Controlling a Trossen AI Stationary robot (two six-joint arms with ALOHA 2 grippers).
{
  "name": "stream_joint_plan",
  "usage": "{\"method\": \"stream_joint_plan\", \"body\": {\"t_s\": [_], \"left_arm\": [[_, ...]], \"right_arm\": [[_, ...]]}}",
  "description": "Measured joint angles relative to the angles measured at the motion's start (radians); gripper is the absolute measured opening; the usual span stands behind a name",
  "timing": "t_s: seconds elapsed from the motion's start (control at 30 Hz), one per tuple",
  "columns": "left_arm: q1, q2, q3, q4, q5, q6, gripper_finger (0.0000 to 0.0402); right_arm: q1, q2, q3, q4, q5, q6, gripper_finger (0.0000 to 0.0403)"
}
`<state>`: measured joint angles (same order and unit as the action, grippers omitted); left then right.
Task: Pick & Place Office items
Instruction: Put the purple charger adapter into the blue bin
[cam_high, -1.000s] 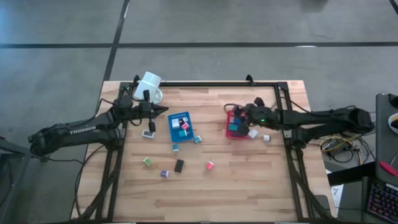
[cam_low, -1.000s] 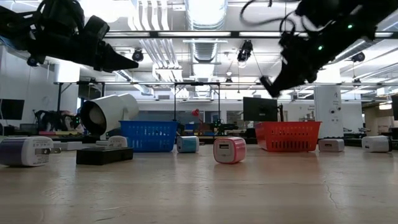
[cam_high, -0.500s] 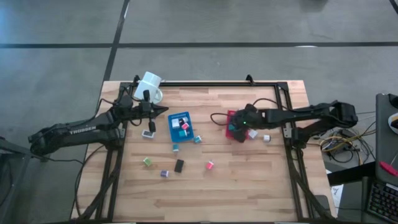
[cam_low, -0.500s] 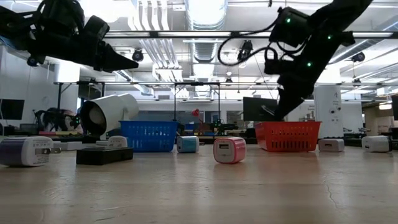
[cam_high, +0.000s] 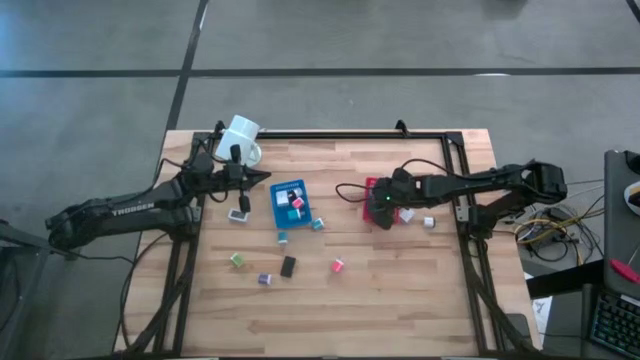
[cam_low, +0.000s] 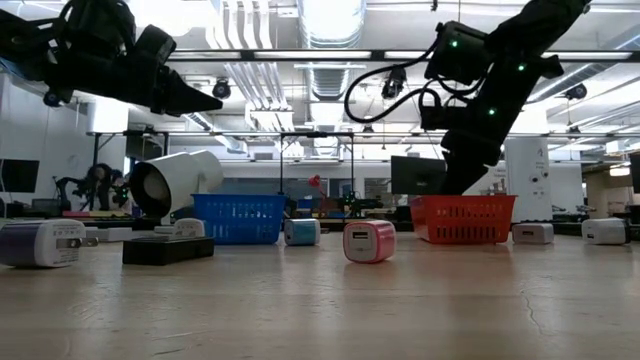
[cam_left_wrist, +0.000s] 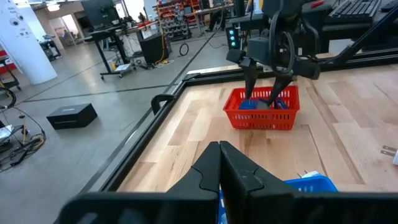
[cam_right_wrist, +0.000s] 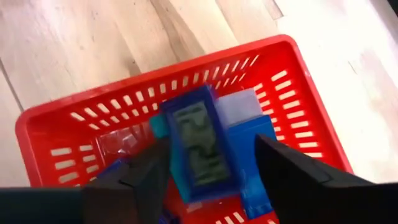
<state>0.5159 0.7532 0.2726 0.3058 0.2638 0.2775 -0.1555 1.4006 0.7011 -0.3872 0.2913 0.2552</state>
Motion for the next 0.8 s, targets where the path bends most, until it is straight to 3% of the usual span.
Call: {"method": "stream_joint_plan", "body": {"t_s": [0.2, 0.33, 0.43, 0.57, 0.8], "left_arm": [[0.000, 0.000, 0.000, 0.000, 0.000, 0.000, 0.0005], [0.000, 0.000, 0.000, -0.001, 0.000, 0.000, 0.0005], [0.000, 0.000, 0.000, -0.002, 0.000, -0.007, 0.0005], [0.000, 0.000, 0.000, -0.006, 0.000, -0.027, 0.0005], [0.000, 0.000, 0.000, -0.003, 0.000, -0.027, 0.0005]], "right_arm": [[0.000, -0.045, -0.001, -0.004, 0.005, 0.000, 0.0269], [0.020, -0.148, -0.005, 0.062, 0.115, -0.035, 0.0261], [0.078, -0.244, -0.064, 0.265, 0.130, -0.168, 0.0240], [0.158, -0.391, -0.200, 0.586, -0.003, -0.376, 0.0195], [0.197, -0.710, -0.439, 0.873, -0.095, -0.421, 0.0095]]}}
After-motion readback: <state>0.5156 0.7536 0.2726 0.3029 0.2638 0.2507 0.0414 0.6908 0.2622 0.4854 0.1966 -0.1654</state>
